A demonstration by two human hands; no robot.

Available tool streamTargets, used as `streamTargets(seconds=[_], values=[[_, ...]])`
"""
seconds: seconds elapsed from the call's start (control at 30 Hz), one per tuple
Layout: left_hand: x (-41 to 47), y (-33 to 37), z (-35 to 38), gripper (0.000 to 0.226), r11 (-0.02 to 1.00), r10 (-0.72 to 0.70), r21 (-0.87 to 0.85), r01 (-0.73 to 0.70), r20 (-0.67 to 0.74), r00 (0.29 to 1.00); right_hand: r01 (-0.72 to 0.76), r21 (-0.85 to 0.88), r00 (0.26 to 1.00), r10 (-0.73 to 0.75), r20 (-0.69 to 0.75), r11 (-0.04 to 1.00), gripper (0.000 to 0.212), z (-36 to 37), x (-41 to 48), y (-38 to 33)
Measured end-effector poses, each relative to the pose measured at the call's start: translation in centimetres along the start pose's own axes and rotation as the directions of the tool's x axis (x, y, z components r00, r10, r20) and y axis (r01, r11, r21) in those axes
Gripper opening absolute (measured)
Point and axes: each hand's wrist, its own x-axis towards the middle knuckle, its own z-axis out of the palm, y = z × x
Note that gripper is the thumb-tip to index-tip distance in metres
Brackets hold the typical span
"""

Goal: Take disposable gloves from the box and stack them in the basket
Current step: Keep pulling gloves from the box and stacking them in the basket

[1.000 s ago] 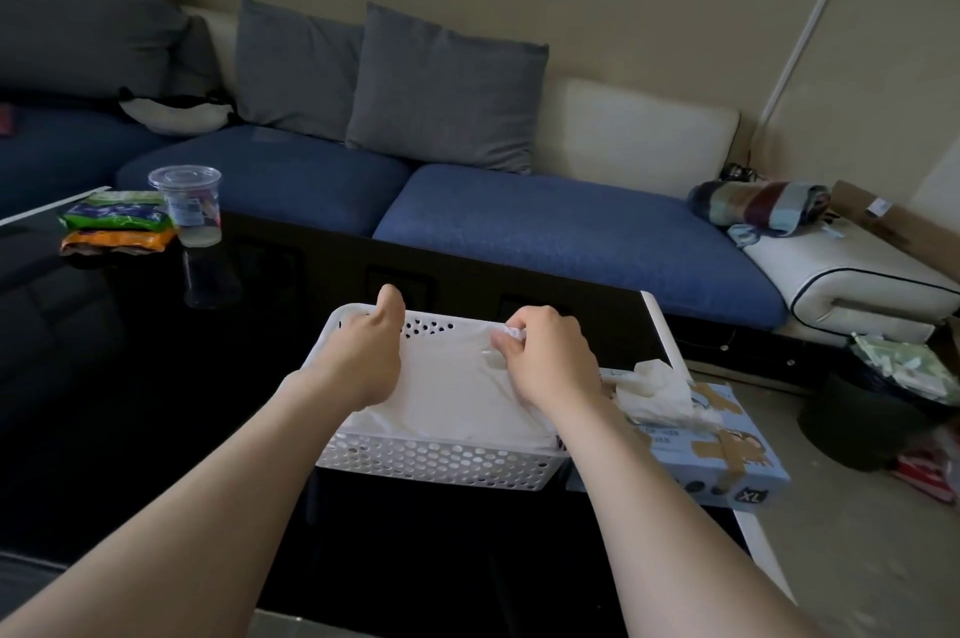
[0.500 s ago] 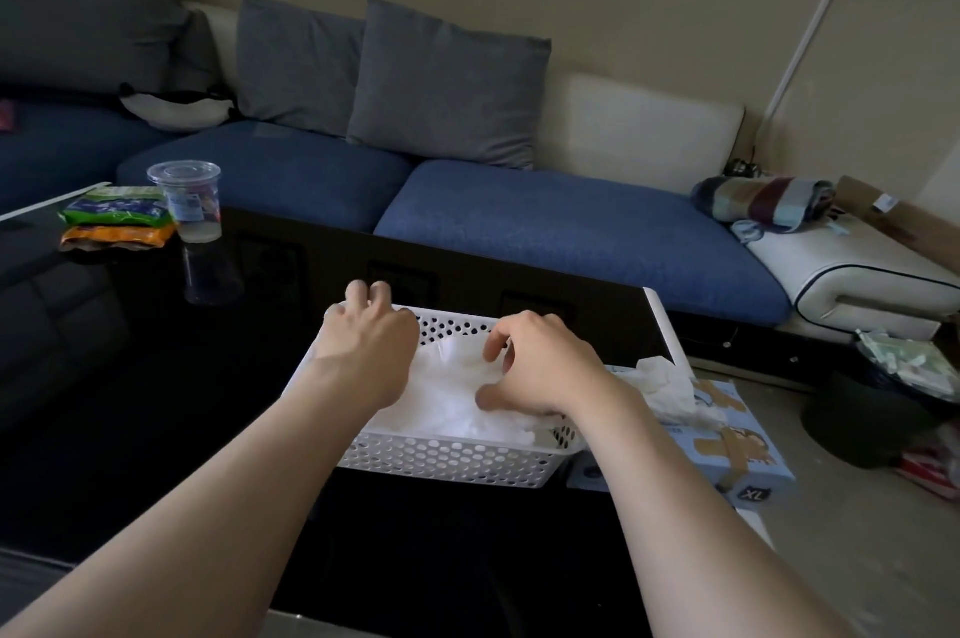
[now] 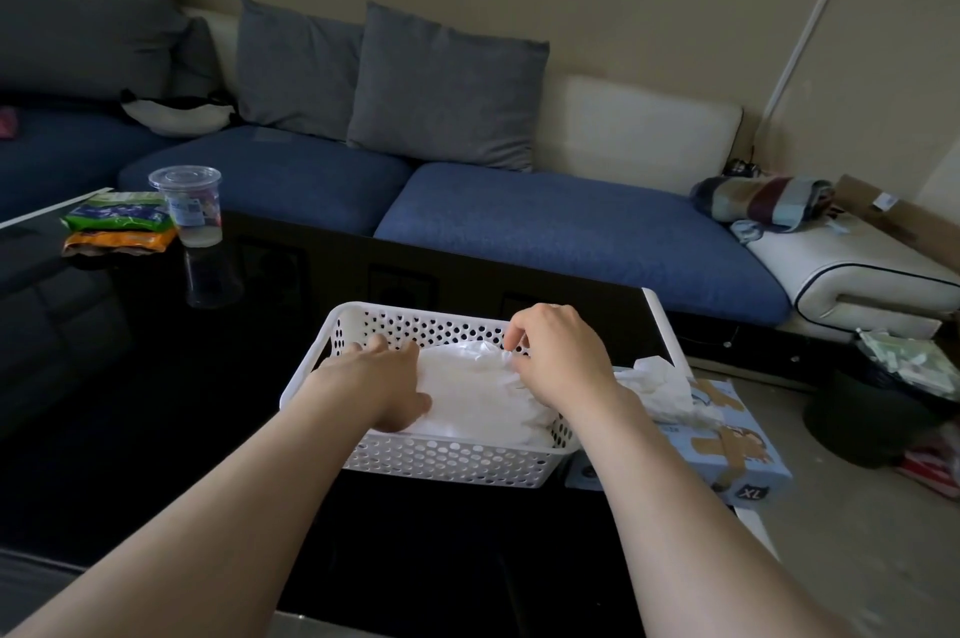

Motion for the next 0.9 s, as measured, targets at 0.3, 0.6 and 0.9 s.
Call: streamTargets(seconds=[0.3,0.6,0.9], values=[[0.3,0.8,-0.2,0.034,0.988,0.15,0.053,-0.143,-0.183,0.972,-0.036,0.151,0.964,-0.006,0.265,0.988,0.029,-2.0,-0.6,-1.2],[1.4,1.2,0.3,0.045,0.973,0.19,-0.116,-0.2,-0.095,0.977,-0.054,0.179,0.962,0.003,0.272,0.982,0.037,-2.9,-1.5,-1.2],[0.7,6.3,-0.6,0.011,0.927,0.176,-0.167,-0.336,-0.598,0.782,-0.153,0.259,0.957,0.209,-0.203,0.954,0.012,-5.9,-3.4,3.5]])
